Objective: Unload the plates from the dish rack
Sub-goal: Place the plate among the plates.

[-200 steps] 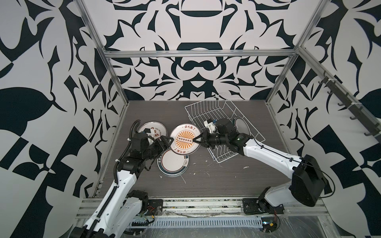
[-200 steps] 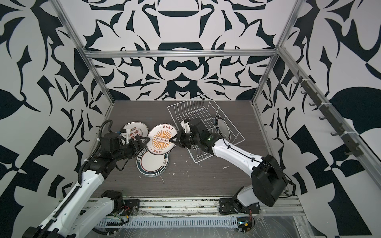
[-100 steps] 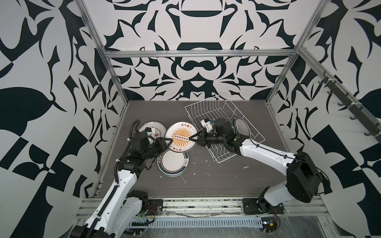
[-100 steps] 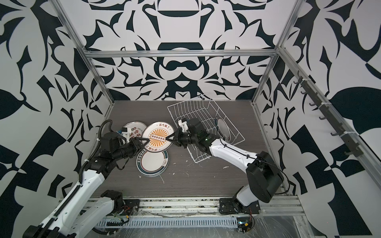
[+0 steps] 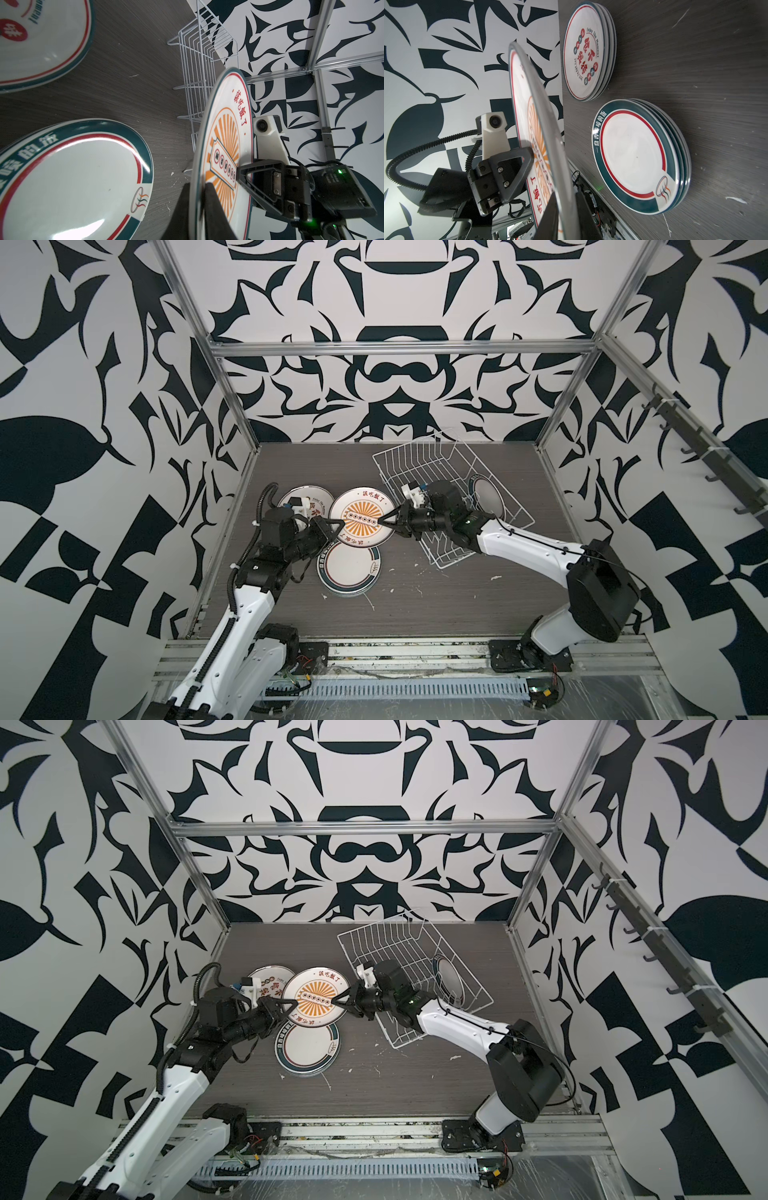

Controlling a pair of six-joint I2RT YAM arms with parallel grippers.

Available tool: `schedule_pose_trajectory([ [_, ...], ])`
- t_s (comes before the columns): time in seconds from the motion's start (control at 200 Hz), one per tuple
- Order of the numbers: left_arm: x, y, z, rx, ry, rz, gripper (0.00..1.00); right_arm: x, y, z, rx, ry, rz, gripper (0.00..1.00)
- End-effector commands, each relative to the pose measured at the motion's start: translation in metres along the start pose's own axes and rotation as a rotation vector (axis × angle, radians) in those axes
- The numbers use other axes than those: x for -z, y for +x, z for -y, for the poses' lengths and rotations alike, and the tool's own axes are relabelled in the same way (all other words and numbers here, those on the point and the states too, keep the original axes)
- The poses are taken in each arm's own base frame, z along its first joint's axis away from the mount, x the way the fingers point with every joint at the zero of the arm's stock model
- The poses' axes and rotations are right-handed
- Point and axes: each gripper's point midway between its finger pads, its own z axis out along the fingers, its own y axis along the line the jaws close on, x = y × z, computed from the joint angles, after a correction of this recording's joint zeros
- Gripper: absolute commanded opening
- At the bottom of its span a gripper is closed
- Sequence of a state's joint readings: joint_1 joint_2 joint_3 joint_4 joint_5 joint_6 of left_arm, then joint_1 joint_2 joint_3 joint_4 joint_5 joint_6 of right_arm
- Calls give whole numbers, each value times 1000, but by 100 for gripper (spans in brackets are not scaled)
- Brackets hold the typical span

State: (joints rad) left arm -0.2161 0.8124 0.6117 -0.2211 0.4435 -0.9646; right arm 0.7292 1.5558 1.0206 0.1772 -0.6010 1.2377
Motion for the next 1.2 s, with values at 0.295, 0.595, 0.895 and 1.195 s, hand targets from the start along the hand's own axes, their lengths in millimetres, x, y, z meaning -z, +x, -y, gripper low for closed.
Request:
schedule_pose_trajectory([
  [0.295,16,6,-6,-60,-86,-1,0,12,0,-14,138,59,43,51],
  [0.595,31,6,-8,-69,-146,16,0,42,-6,3,237,288,106,95],
  [0.895,42,10,-29,-51,-262,28,0,95,-21,9,387,576,196,99],
  [1.195,52,13,-52,-38,-377,44,0,144,-38,13,480,826,286,99],
])
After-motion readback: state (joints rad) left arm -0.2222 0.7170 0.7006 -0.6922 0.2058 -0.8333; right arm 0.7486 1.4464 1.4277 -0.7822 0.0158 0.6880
